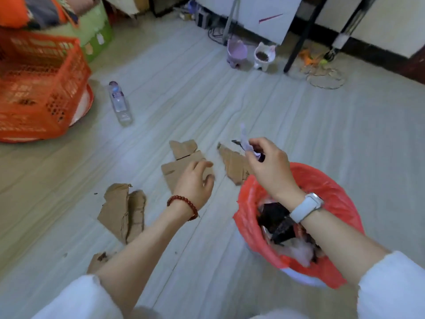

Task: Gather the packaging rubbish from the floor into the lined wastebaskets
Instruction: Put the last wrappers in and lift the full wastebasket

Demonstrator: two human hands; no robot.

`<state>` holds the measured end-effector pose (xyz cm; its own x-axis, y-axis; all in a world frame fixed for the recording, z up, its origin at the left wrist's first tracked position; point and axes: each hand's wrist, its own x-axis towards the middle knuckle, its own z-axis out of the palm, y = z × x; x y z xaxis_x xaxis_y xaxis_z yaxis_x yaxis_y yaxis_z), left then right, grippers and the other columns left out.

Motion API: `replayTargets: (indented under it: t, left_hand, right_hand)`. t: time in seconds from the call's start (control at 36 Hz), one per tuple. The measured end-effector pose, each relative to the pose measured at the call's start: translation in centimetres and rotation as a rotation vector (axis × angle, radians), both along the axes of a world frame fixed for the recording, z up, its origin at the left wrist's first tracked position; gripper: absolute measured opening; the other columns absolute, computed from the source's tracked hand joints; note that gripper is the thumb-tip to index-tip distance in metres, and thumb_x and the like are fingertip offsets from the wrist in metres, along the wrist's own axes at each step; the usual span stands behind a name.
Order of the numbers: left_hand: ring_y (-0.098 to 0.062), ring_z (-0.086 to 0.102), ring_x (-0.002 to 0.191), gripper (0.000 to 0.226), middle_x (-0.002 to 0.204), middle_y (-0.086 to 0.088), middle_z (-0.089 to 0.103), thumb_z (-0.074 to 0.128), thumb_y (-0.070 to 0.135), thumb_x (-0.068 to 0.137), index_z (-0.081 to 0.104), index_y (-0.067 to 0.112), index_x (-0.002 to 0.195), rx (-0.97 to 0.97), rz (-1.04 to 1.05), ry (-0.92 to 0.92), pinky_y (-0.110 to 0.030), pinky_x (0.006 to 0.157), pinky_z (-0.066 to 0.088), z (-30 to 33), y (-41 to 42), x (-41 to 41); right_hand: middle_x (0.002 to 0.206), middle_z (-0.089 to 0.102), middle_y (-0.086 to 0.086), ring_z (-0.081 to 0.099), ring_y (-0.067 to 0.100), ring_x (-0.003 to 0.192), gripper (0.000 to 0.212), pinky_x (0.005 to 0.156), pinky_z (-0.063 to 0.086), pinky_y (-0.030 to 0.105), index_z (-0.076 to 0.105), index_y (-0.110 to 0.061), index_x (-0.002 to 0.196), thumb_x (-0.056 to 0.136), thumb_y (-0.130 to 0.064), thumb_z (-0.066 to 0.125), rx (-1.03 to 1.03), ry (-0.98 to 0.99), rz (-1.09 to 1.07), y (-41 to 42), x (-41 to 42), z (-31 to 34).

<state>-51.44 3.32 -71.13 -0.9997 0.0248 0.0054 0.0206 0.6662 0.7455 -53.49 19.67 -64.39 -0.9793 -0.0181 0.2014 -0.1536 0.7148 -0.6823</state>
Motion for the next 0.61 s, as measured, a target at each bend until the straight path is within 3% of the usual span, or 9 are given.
replayTargets:
  t: [0.19, 0.31, 0.39, 0.5, 0.61]
  left_hand:
    - [-0.022, 0.046, 0.119, 0.043, 0.134, -0.009, 0.042, 0.045, 0.021, 0.092, 0.041, 0.015, 0.134, 0.008, -0.242, -0.155, -0.024, 0.096, 0.034, 0.4, 8.9, 0.1]
    - [-0.025, 0.044, 0.123, 0.047, 0.137, -0.011, 0.039, 0.045, 0.020, 0.092, 0.036, 0.014, 0.138, 0.018, -0.253, -0.222, -0.026, 0.101, 0.033, -0.5, 11.1, 0.9]
    - [-0.027, 0.044, 0.122, 0.050, 0.138, -0.013, 0.037, 0.045, 0.022, 0.092, 0.033, 0.014, 0.140, -0.019, -0.244, -0.229, -0.027, 0.099, 0.034, -1.1, 11.7, 1.1]
    - [-0.032, 0.042, 0.122, 0.052, 0.138, -0.014, 0.037, 0.045, 0.024, 0.091, 0.030, 0.015, 0.140, -0.101, -0.203, -0.209, -0.039, 0.101, 0.039, -1.5, 12.1, 0.1]
    - [-0.034, 0.047, 0.113, 0.043, 0.132, -0.016, 0.043, 0.041, 0.019, 0.091, 0.038, 0.011, 0.133, -0.142, -0.195, -0.173, -0.041, 0.092, 0.044, -1.5, 12.5, -1.2]
  right_hand:
    - [0.090, 0.067, 0.008, 0.059, 0.027, 0.082, 0.010, 0.070, 0.045, 0.038, 0.061, -0.010, 0.094, 0.088, -0.014, 0.055, 0.075, -0.037, -0.391, 10.6, 4.4, -0.4]
    - [0.088, 0.065, 0.007, 0.059, 0.033, 0.089, 0.017, 0.069, 0.045, 0.036, 0.064, -0.013, 0.087, 0.087, -0.026, 0.054, 0.274, -0.253, -0.479, 14.7, 6.2, -2.2]
    - [0.119, 0.058, 0.004, 0.050, 0.029, 0.116, 0.025, 0.090, 0.043, 0.039, 0.065, -0.020, 0.104, 0.084, -0.033, 0.058, 0.364, -0.558, -0.429, 16.4, 7.7, -3.0]
    - [0.131, 0.050, 0.007, 0.042, 0.030, 0.123, 0.034, 0.099, 0.038, 0.040, 0.056, -0.019, 0.121, 0.088, -0.029, 0.054, 0.293, -0.489, -0.539, 18.0, 9.0, -3.8]
    - [0.142, 0.030, 0.015, 0.032, 0.038, 0.128, 0.054, 0.100, 0.034, 0.046, 0.030, -0.015, 0.141, 0.091, -0.021, 0.048, 0.225, -0.514, -0.632, 18.4, 9.9, -5.1]
